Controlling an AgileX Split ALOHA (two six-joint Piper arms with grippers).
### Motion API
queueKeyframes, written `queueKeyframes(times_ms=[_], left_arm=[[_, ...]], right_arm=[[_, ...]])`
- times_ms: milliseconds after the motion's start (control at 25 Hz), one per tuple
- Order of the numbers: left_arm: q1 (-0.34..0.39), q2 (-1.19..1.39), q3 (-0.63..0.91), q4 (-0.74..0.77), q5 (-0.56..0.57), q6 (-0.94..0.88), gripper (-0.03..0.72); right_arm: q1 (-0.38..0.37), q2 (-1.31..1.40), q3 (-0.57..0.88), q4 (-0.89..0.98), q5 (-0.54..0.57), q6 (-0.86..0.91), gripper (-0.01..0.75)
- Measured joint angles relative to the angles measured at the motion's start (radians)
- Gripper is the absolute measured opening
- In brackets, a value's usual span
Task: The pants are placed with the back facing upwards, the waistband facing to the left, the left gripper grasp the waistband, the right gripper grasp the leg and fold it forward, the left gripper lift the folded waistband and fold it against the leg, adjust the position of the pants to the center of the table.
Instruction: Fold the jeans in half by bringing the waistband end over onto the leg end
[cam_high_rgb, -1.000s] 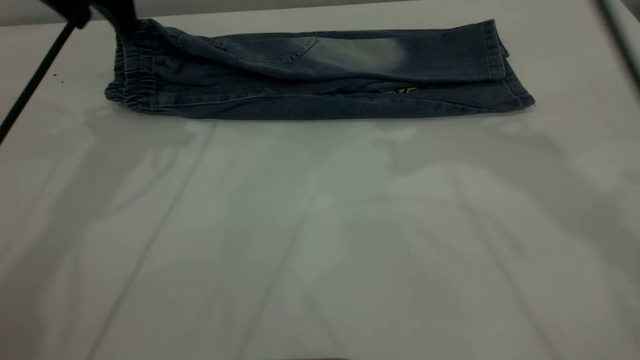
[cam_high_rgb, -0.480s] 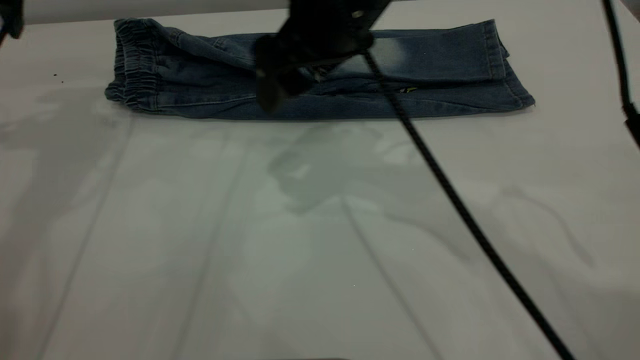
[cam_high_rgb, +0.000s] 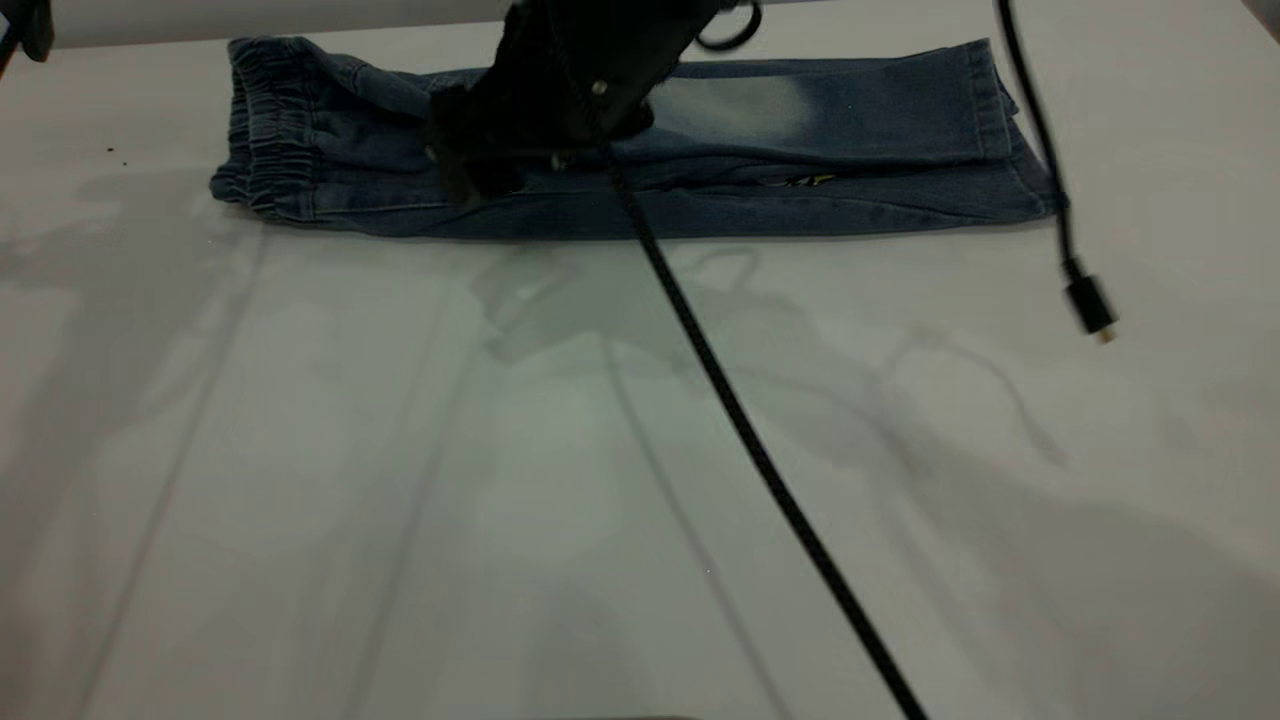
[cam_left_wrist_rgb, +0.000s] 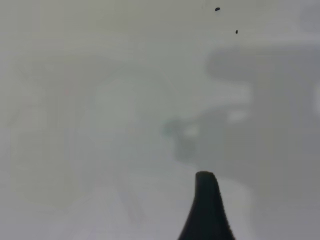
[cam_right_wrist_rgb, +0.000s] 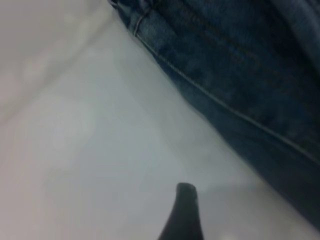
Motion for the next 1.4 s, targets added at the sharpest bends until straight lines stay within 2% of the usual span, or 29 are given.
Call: queueKeyframes(times_ms=[400, 600, 760, 840, 920, 1000, 1080, 1200, 1280, 1400], left_arm=[[0.0, 0.0, 0.0, 0.0, -0.004, 0.0, 0.497], [0.0, 0.0, 0.0, 0.0, -0.008, 0.0, 0.497], [0.0, 0.0, 0.0, 0.0, -0.008, 0.0, 0.497], [0.0, 0.0, 0.0, -0.001, -0.008, 0.0, 0.497], [0.0, 0.0, 0.0, -0.001, -0.008, 0.0, 0.498], [0.0, 0.0, 0.0, -0.001, -0.008, 0.0, 0.498], [0.0, 0.0, 0.0, -0.001, -0.008, 0.0, 0.498], [0.0, 0.001, 0.0, -0.013, -0.008, -0.002, 0.498], [0.0, 0.008, 0.0, -0.032, -0.01, -0.002, 0.498], [0.0, 0.043, 0.0, -0.045, -0.018, -0.003, 0.498]], right_arm=[[0.0, 0.104, -0.118, 0.096, 0.011, -0.001, 0.519], [0.0, 0.156, -0.158, 0.119, -0.024, -0.001, 0.519], [-0.005, 0.183, -0.196, 0.122, -0.118, -0.014, 0.519], [-0.021, 0.195, -0.219, 0.124, -0.211, -0.043, 0.519], [-0.053, 0.202, -0.24, 0.141, -0.301, -0.068, 0.517], [-0.106, 0.2, -0.263, 0.18, -0.321, -0.076, 0.512], [-0.162, 0.184, -0.287, 0.236, -0.238, -0.077, 0.504], [-0.228, 0.157, -0.321, 0.251, 0.034, -0.077, 0.486], [-0.241, 0.149, -0.339, 0.241, 0.234, -0.076, 0.476], [-0.236, 0.148, -0.345, 0.217, 0.408, -0.069, 0.473]])
